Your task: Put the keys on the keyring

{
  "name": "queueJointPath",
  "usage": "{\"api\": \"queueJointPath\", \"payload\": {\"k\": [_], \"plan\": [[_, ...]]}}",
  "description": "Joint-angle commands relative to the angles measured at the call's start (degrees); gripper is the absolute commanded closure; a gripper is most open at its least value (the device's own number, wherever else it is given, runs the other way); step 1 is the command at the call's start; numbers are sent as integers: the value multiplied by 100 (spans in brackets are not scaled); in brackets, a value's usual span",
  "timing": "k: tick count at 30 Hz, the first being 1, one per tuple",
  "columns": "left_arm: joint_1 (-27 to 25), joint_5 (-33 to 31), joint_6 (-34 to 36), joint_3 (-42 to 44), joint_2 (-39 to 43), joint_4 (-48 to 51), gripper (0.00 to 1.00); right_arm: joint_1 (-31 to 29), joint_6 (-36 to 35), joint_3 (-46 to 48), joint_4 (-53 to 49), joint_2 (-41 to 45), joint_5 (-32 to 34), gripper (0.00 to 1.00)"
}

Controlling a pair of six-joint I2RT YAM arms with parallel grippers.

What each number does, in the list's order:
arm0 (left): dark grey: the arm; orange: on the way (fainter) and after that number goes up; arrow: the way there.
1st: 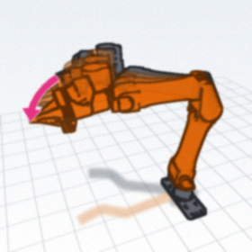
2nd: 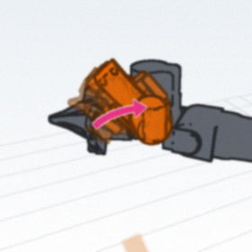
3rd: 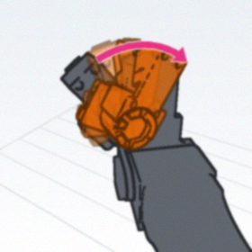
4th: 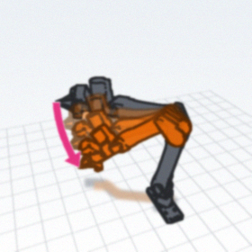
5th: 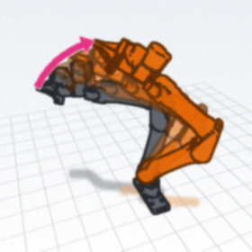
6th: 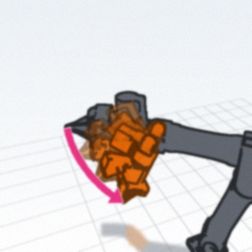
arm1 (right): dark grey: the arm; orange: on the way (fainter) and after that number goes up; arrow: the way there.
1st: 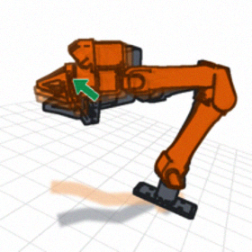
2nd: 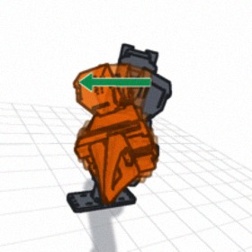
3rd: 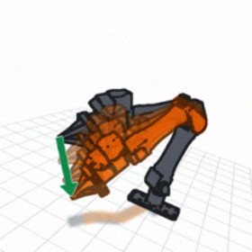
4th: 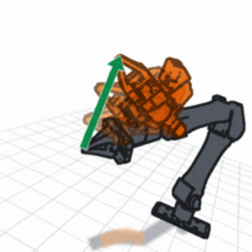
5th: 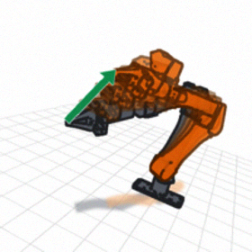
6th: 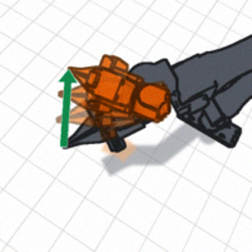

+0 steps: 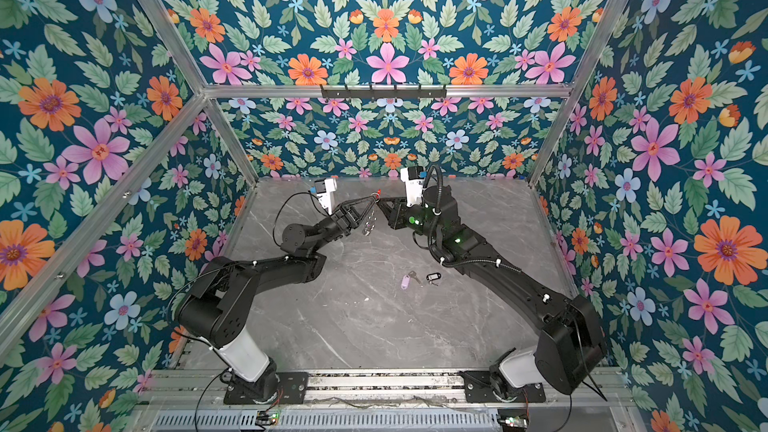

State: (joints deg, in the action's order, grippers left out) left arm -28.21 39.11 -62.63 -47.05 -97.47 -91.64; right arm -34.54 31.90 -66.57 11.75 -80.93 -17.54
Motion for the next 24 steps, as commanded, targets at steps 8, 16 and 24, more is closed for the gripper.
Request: {"api": "queueJointPath", "payload": {"k": [8, 16, 24], "plan": [[-57, -161, 1254, 301, 375, 53, 100, -13, -376, 253, -493, 536, 844, 82], [-924, -2625, 4781, -290, 1196, 4659, 100, -16, -382, 656, -609, 856, 1270, 82], [-1493, -4106, 5236, -507, 1230, 4945, 100, -15, -369, 760, -551, 867, 1306, 82]]}}
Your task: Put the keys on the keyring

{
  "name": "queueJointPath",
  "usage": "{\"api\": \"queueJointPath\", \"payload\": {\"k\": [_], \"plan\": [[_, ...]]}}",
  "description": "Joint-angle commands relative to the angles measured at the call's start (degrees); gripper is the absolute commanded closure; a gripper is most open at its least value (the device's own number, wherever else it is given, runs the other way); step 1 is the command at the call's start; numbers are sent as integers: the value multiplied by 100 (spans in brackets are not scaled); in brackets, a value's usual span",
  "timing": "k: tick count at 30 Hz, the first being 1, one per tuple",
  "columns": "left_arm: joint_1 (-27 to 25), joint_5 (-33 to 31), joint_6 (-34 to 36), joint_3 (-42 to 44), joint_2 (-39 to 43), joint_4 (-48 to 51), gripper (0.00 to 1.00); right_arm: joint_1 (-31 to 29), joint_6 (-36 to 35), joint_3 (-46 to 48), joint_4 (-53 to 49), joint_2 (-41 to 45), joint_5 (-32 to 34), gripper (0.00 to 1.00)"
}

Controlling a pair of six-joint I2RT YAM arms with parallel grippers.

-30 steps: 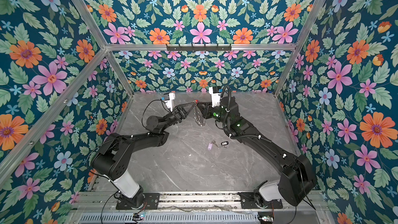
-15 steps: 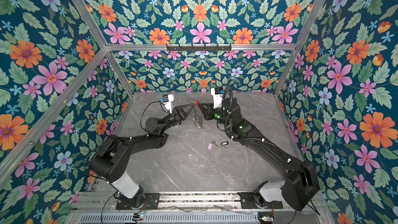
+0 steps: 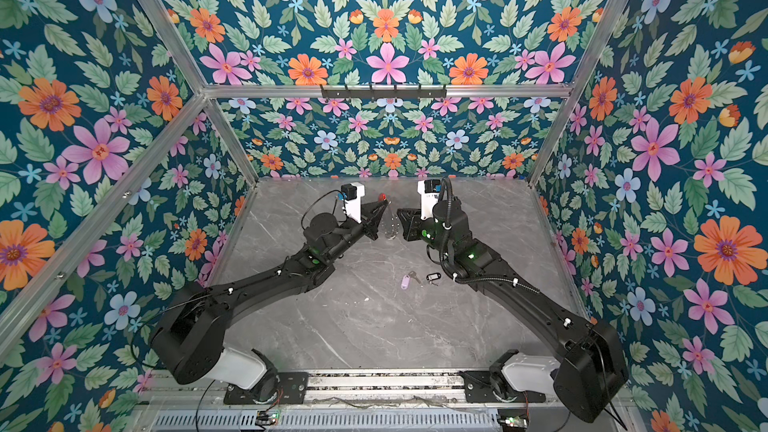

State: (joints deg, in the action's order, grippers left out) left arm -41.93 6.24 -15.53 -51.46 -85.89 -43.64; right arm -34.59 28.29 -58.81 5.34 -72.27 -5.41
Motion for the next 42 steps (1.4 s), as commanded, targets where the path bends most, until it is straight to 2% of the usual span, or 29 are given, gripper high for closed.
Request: {"api": "queueJointPath", "payload": {"k": [1, 32, 42], "plan": [[-169, -890, 558, -77, 79, 145, 100, -10, -7, -34, 76, -11, 68, 82], [-233, -503, 402, 284, 337, -391, 100, -13, 94, -46, 70, 6, -22, 82], [-223, -405, 319, 312, 356, -472, 100, -8, 72, -8, 19, 107, 198, 82]]}}
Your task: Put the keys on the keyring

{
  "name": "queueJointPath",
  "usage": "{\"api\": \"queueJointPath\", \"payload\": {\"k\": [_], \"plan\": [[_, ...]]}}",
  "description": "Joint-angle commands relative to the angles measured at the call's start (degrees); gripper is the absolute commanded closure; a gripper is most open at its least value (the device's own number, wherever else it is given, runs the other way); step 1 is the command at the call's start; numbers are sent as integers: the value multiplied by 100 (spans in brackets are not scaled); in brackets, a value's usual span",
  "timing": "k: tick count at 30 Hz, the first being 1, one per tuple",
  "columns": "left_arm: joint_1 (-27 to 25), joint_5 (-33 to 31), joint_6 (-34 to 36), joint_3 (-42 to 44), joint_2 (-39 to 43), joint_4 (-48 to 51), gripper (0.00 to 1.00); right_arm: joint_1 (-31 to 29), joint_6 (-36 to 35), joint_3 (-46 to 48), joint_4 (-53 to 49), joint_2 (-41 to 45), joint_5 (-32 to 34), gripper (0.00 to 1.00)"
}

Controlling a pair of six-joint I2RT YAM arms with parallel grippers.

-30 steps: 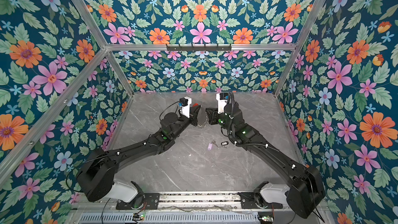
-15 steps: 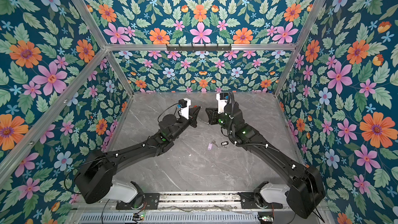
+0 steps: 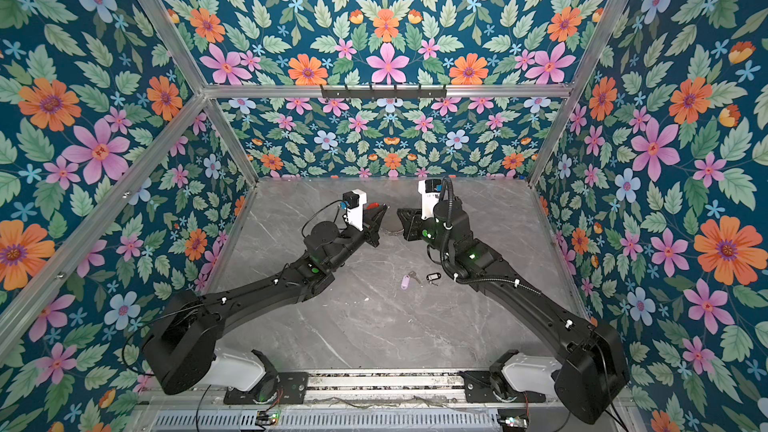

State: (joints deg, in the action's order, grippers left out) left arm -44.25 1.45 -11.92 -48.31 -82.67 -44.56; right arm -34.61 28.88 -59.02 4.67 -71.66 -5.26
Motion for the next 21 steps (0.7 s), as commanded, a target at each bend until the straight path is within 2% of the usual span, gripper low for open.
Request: {"api": "queueJointPath", "payload": {"k": [1, 6, 11, 15, 21], "plan": [[4, 83, -55, -3, 33, -403, 100, -8, 12, 22, 84, 49, 232, 81], [28, 142, -223, 83, 32, -654, 100, -2, 11, 23, 52, 73, 369, 78], [126, 399, -513, 177, 90, -954, 100, 131, -177, -189, -145, 79, 205, 75], [341, 730, -1028, 388, 96, -1527, 100, 382, -32, -232, -3, 44, -259, 75], [623, 1174, -1862, 543, -9, -2182, 100, 404, 122, -376, 377, -329, -1150, 75]]}}
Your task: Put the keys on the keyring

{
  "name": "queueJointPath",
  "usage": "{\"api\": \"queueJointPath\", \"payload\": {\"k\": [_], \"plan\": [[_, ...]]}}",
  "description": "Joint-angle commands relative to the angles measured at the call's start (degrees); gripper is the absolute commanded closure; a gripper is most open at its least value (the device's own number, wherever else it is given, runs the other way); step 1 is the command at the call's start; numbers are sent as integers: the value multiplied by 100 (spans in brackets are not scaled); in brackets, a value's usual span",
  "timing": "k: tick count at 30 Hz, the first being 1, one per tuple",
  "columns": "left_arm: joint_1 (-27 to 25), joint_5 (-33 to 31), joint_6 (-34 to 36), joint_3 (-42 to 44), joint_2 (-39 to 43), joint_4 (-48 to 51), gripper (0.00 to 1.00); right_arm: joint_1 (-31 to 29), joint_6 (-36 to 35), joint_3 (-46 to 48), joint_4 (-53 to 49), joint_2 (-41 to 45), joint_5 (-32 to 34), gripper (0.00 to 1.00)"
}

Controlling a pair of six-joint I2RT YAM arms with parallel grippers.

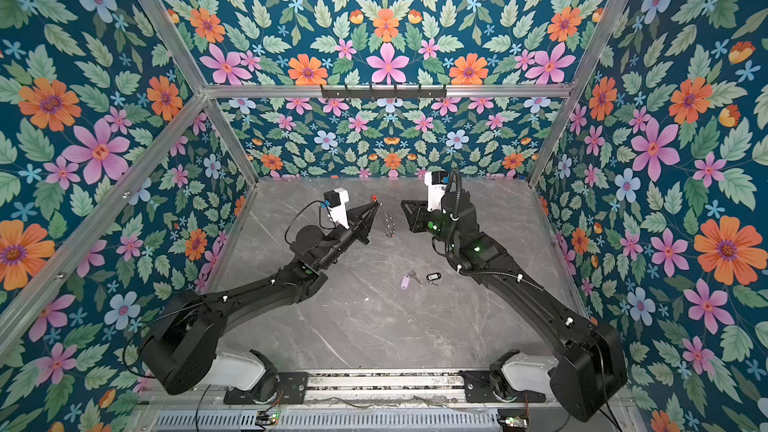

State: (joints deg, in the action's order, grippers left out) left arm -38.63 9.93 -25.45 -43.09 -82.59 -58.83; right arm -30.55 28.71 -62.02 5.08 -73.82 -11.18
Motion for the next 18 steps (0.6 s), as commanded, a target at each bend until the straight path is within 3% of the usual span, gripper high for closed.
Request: {"api": "queueJointPath", "payload": {"k": [1, 13, 18], "plan": [[76, 355, -605, 33, -15, -810, 100, -2, 195, -112, 384, -189, -634, 75], [130, 564, -1279, 18, -220, -1368, 100, -143, 621, -318, 859, -664, -1195, 76], [148, 671, -1479, -6, -310, -1514, 100, -125, 464, -185, 793, -408, -682, 78]]}}
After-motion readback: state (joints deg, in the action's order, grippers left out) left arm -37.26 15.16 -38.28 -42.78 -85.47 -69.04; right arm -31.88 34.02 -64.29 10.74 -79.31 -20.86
